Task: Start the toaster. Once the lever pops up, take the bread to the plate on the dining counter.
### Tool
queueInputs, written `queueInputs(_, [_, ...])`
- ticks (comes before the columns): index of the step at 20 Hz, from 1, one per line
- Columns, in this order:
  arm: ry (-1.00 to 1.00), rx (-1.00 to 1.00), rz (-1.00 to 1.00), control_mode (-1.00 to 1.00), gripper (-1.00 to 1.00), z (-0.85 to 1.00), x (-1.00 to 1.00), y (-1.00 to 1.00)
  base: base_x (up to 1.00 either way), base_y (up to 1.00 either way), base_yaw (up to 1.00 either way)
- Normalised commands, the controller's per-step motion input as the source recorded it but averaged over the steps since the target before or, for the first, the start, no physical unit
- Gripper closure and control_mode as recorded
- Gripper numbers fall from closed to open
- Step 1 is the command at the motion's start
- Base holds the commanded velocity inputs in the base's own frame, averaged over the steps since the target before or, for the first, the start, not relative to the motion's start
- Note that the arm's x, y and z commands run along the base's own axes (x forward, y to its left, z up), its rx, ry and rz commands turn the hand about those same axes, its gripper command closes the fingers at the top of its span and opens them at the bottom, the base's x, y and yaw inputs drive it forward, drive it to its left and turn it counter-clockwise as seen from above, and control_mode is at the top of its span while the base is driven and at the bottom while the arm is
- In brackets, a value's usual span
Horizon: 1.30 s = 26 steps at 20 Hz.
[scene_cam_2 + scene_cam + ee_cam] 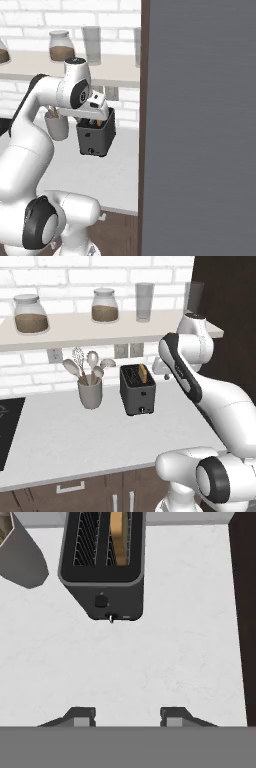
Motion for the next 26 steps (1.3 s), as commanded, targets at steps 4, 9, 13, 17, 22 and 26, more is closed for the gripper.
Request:
queueInputs(4, [-0.01,0.0,0.0,-1.0,-1.0,0.0,-0.16,0.09,0.0,0.0,0.0])
queueInputs(9, [-0.12,-0.02,0.0,-1.0,-1.0,-0.04,-0.2,0.51,0.0,0.0,0.0])
queueInputs(13, [-0.25,-0.02,0.0,-1.0,-1.0,-0.22,-0.04,0.47,0.0,0.0,0.0])
queueInputs(17, [-0.3,-0.08,0.0,-1.0,-1.0,-0.45,0.0,0.31,0.0,0.0,0.0])
queueInputs(22, [-0.21,-0.1,-0.03,-1.0,1.0,-0.46,0.1,0.06,0.0,0.0,0.0])
queueInputs(26, [-0.06,-0.04,-0.08,-1.0,1.0,-0.37,0.25,0.0,0.0,0.0,0.0])
